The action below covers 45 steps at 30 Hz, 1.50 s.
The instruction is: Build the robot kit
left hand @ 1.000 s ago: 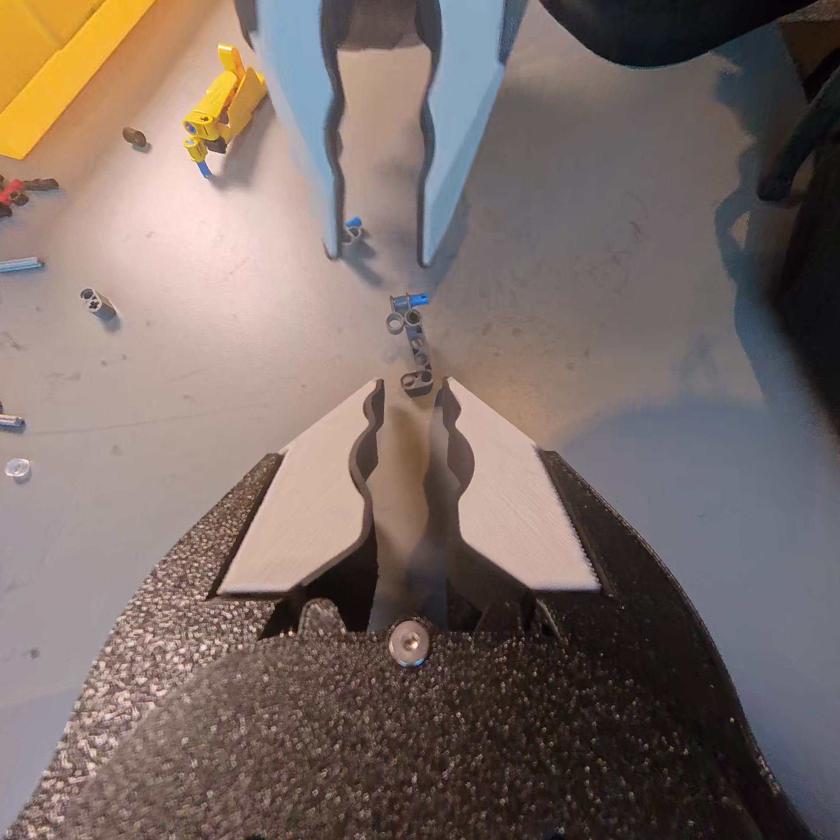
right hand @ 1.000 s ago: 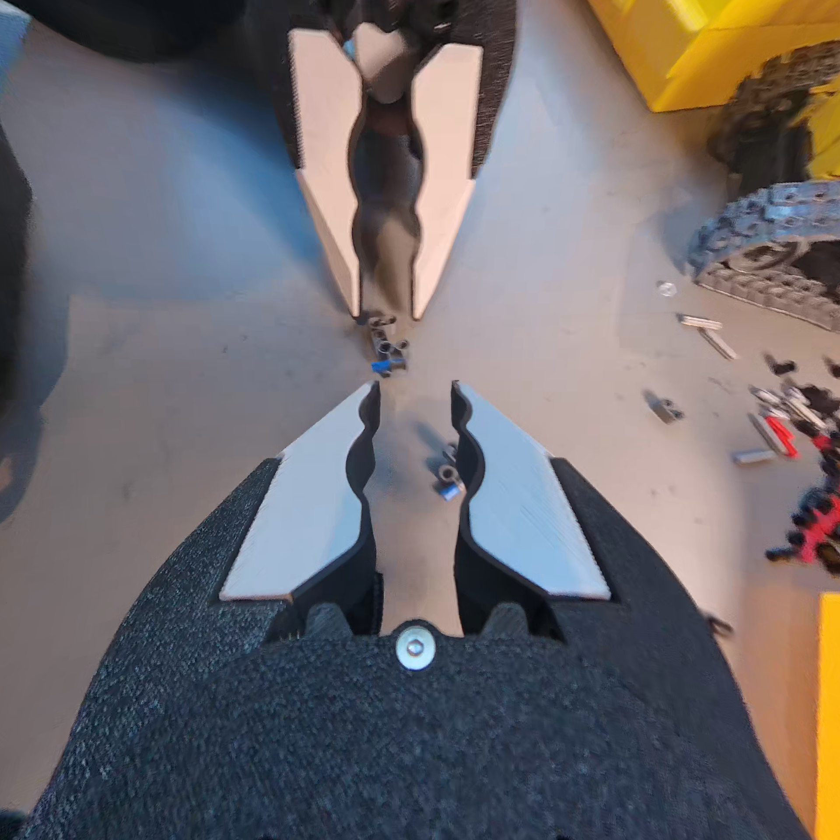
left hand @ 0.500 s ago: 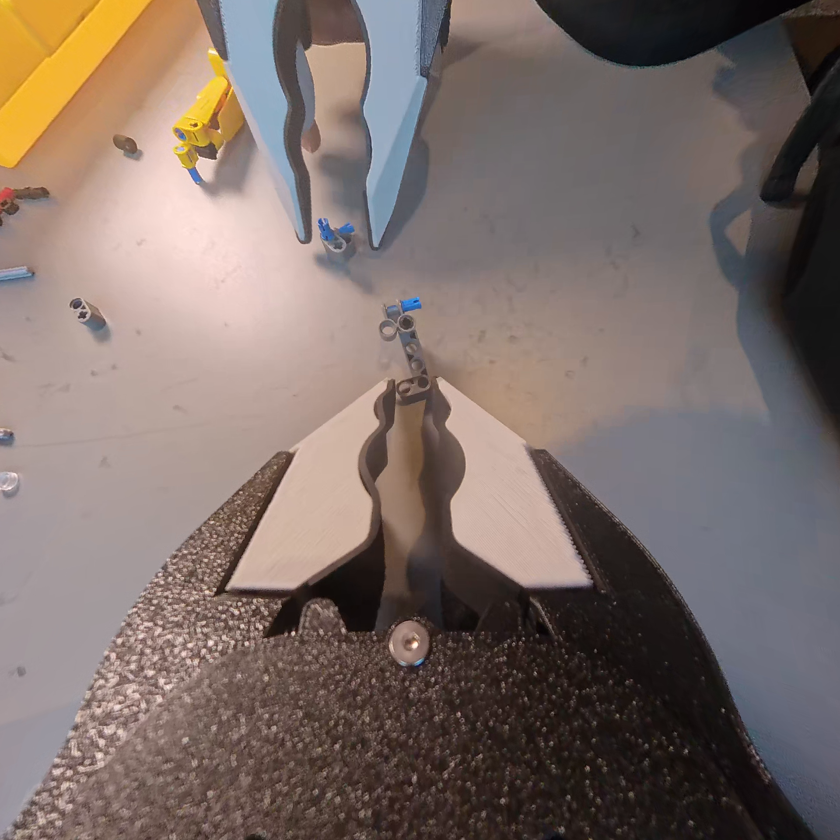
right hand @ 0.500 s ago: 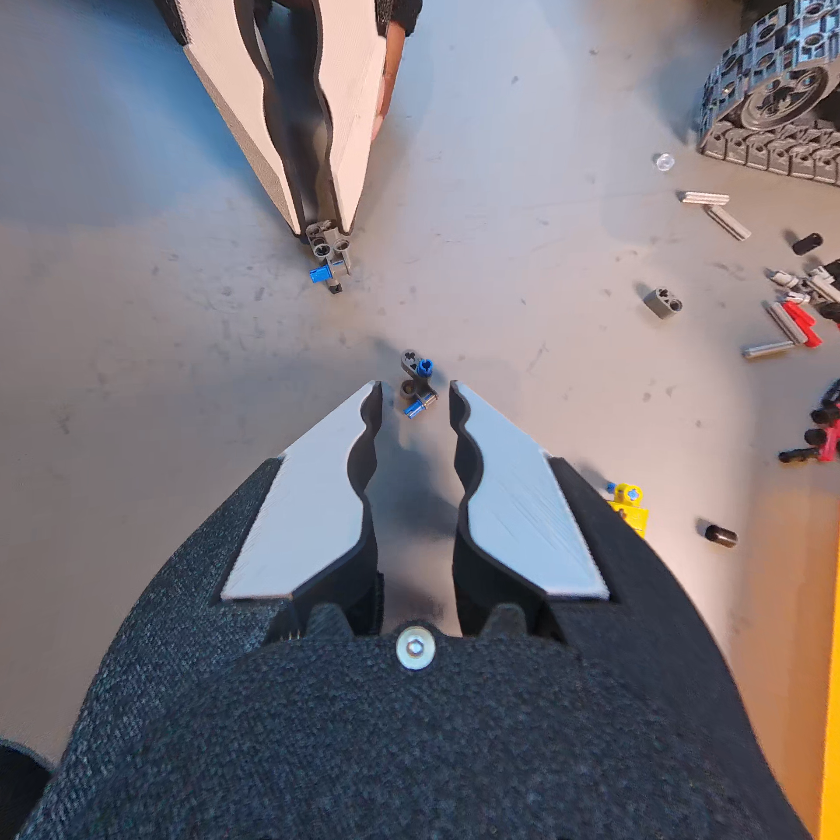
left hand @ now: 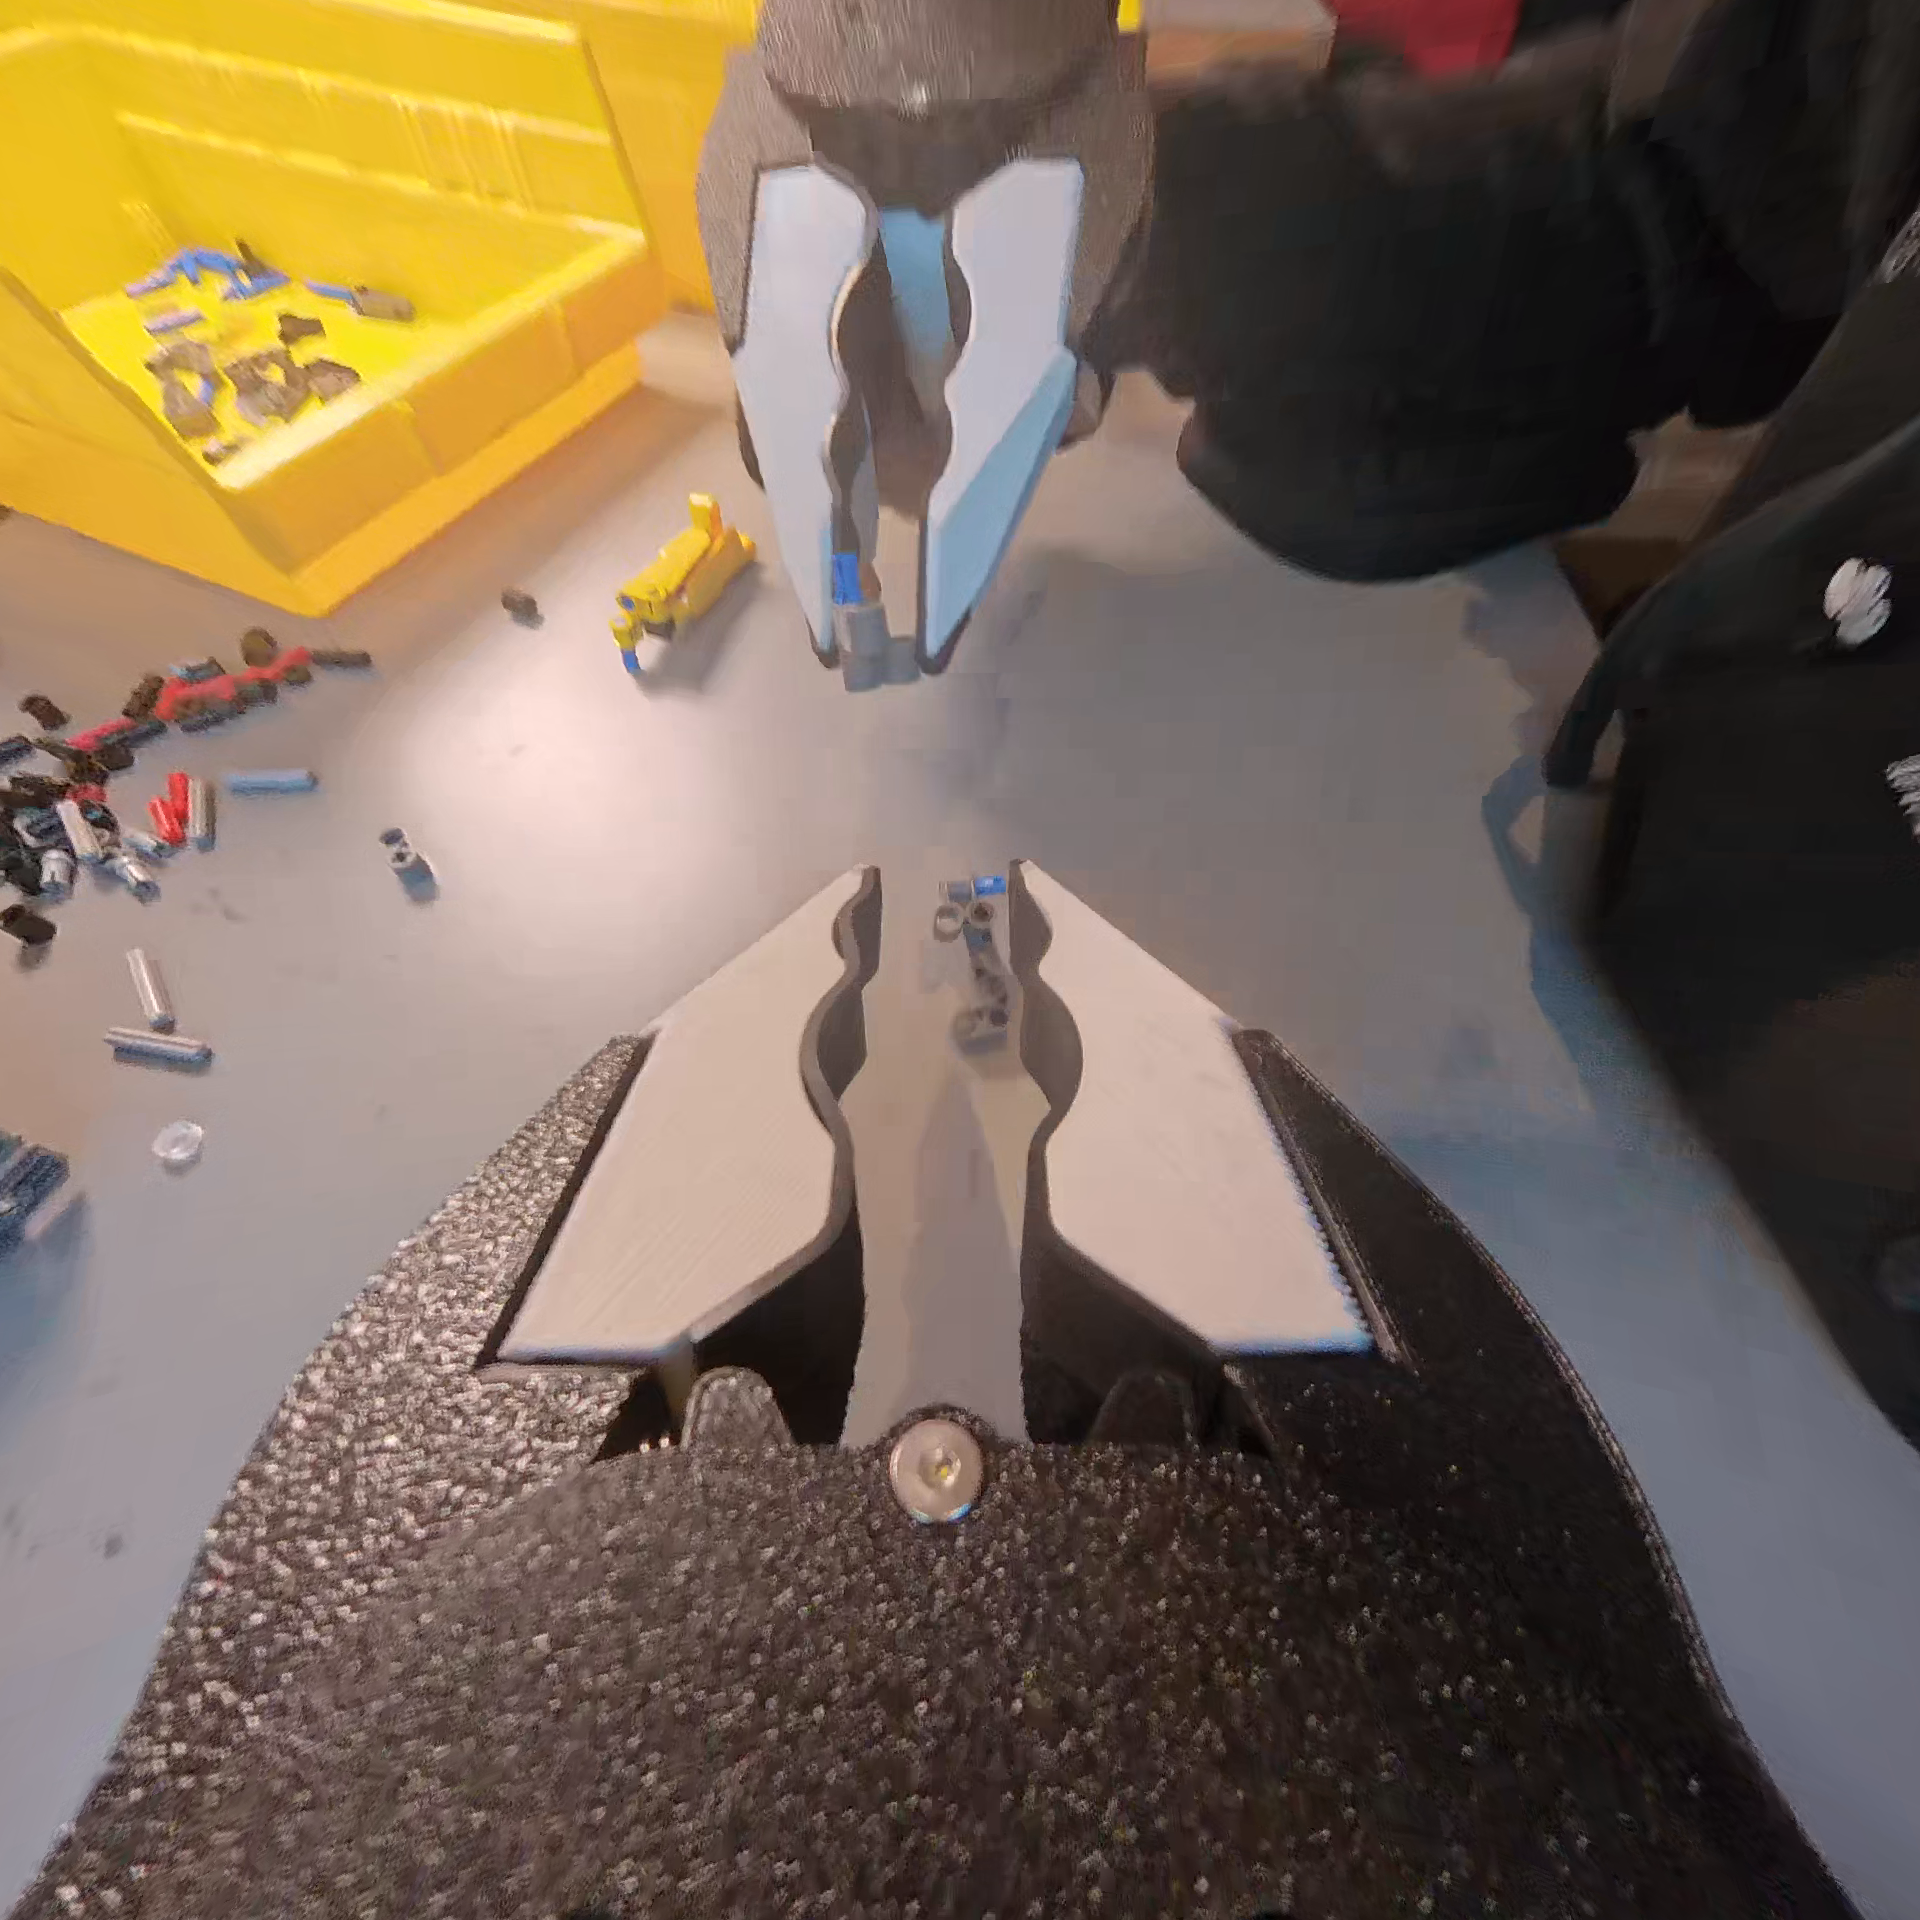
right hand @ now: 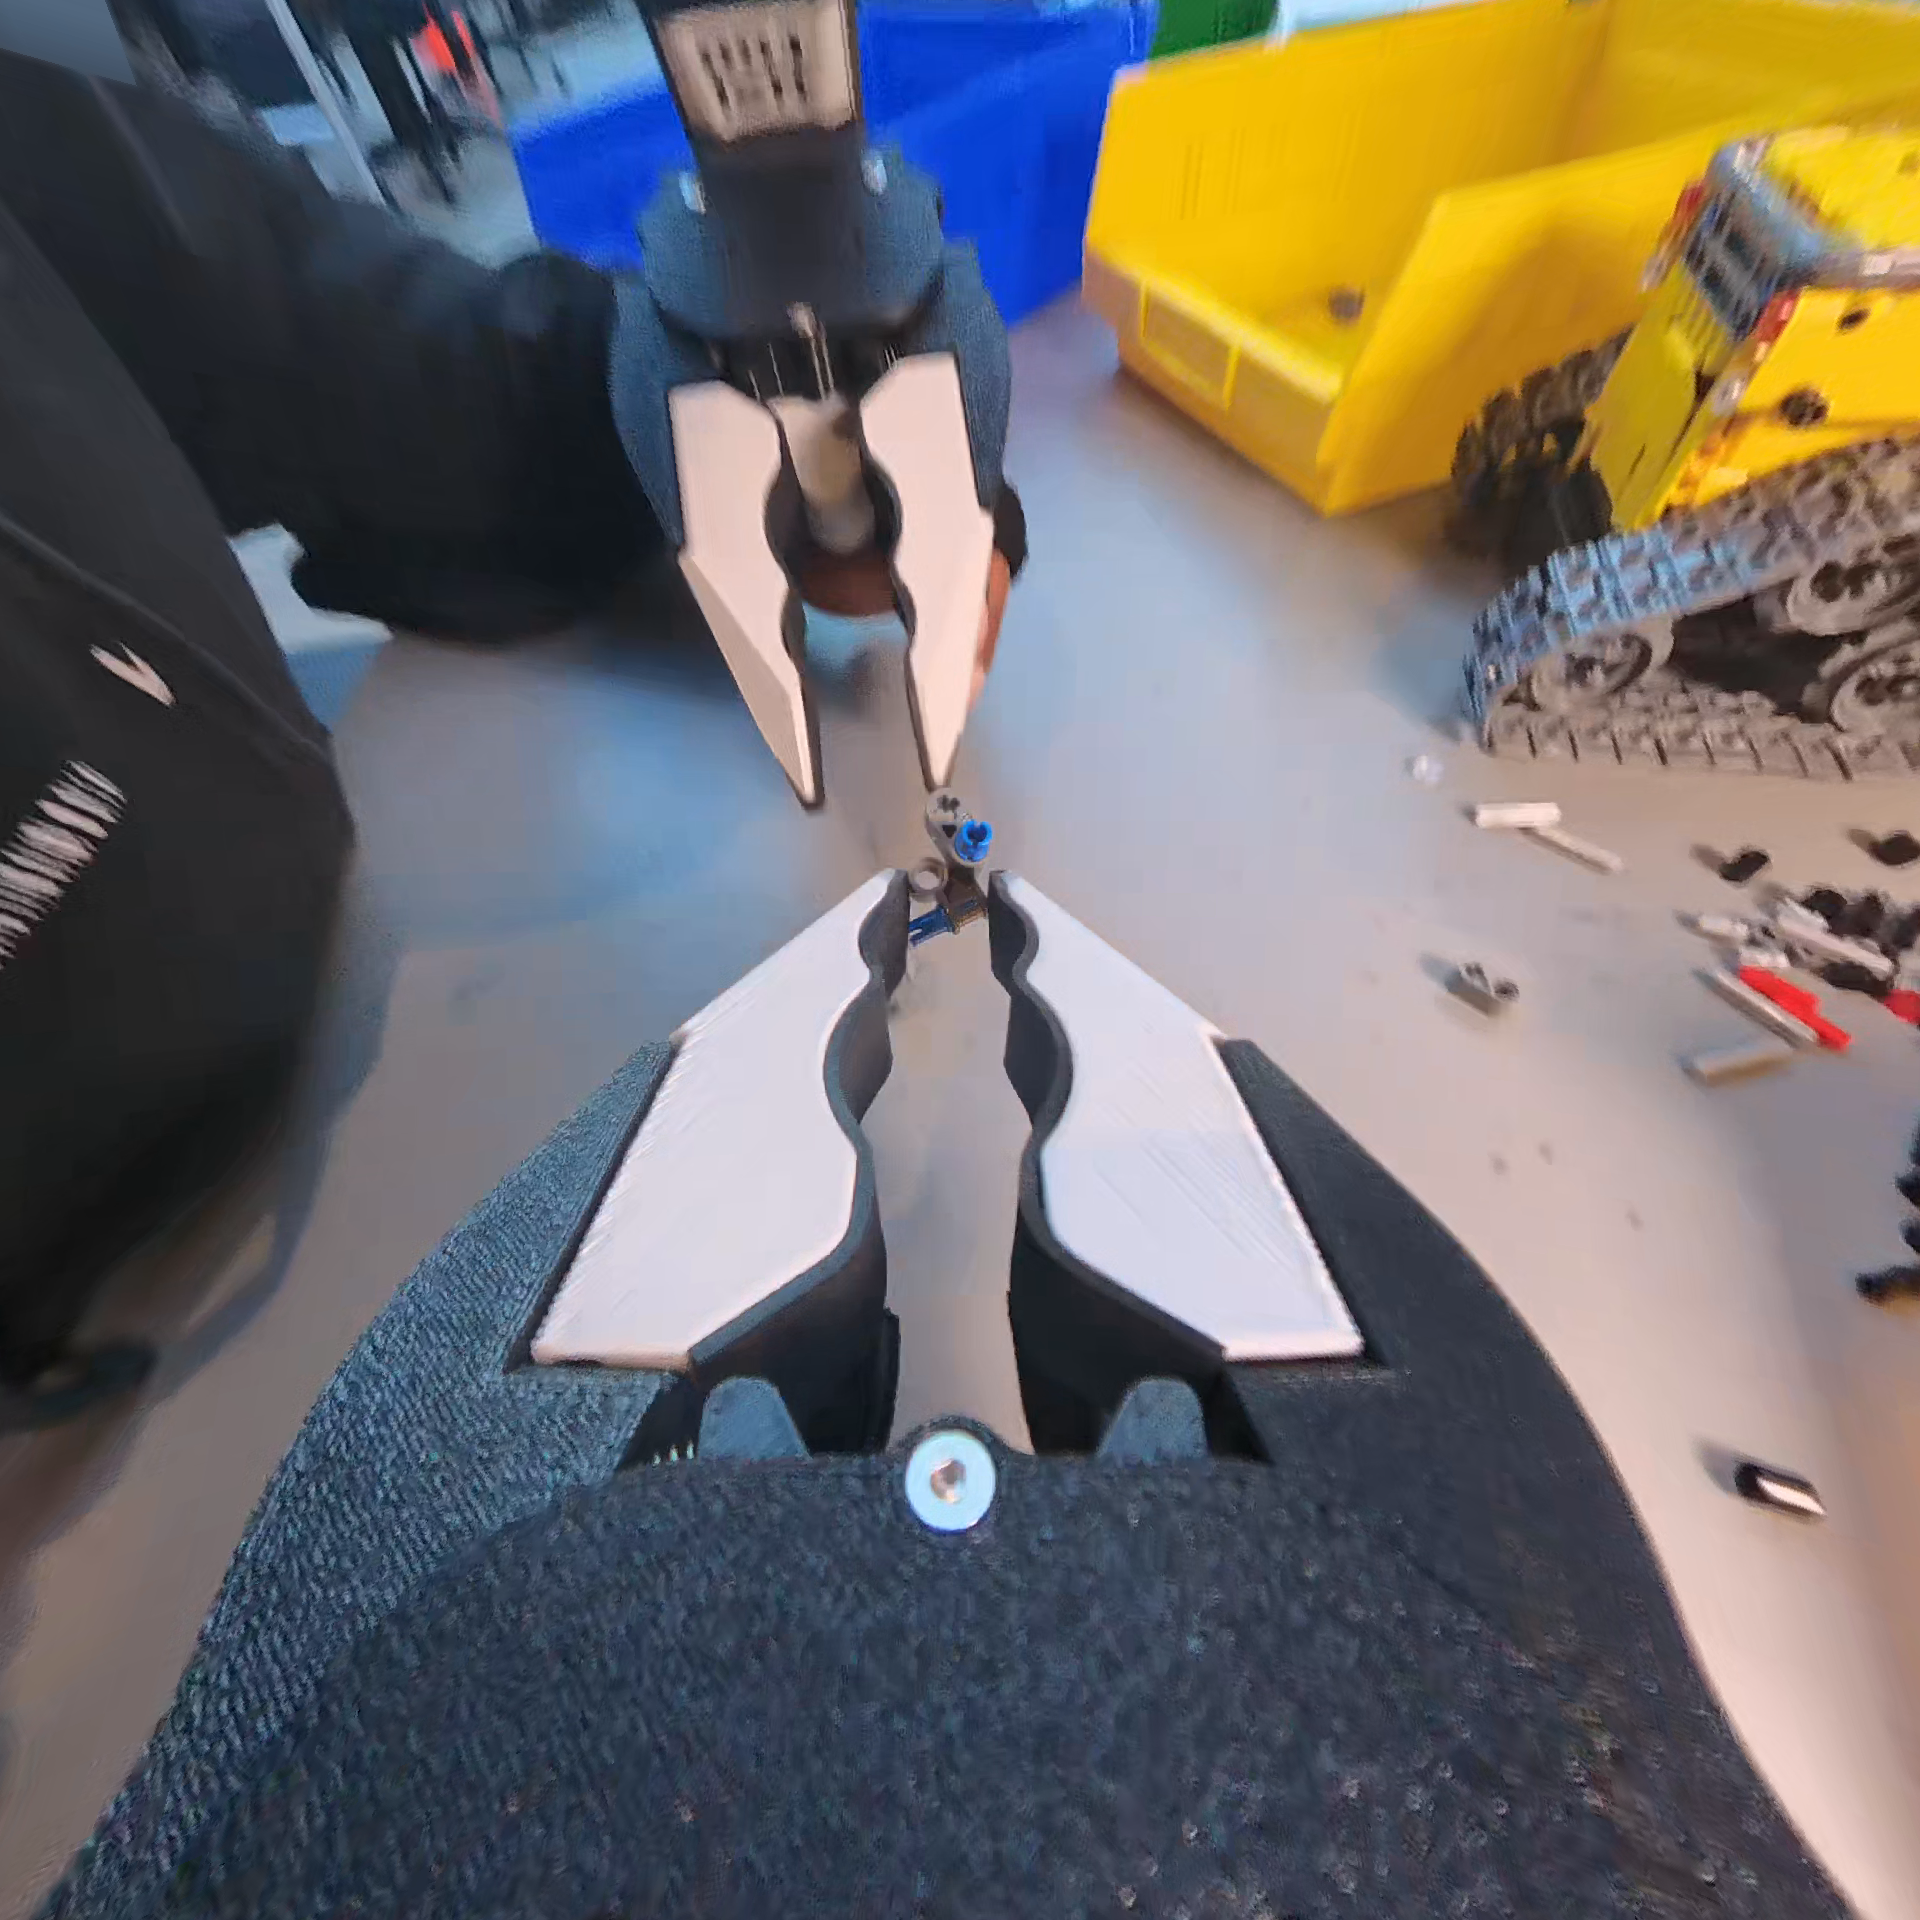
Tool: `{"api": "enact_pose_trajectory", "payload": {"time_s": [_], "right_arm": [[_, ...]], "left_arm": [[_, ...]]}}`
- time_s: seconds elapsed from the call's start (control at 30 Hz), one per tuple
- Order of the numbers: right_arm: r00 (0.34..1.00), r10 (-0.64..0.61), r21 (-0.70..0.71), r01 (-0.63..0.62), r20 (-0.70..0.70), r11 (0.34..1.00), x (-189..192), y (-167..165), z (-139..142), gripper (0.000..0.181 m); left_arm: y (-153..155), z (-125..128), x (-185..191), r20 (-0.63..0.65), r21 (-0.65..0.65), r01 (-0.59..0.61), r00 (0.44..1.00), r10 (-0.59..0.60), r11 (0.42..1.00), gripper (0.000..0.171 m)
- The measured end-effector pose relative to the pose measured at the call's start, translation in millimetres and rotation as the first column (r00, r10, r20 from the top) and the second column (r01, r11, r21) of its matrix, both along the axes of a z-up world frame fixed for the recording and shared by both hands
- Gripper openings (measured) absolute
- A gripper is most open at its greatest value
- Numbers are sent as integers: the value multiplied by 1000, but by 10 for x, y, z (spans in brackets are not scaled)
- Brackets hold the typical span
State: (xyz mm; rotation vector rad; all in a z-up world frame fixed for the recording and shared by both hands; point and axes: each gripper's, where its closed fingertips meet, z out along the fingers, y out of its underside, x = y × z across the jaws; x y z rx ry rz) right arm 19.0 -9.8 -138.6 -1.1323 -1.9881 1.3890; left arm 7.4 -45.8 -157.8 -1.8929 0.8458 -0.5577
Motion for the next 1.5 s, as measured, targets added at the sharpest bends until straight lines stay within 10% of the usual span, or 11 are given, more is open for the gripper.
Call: {"api": "enact_pose_trajectory", "payload": {"time_s": [0.4, 1.5], "right_arm": [[989, 43, -383, -95, -143, 919, -103, -386, 357, 15], [977, -62, -24, 58, -202, 998, -234, -209, 80, 14]], "left_arm": [[0, 430, 117, 235, 114, -6, 972, -21, 993, 13], [135, 309, -75, 214, 116, -95, 975, 69, 989, 7]]}}
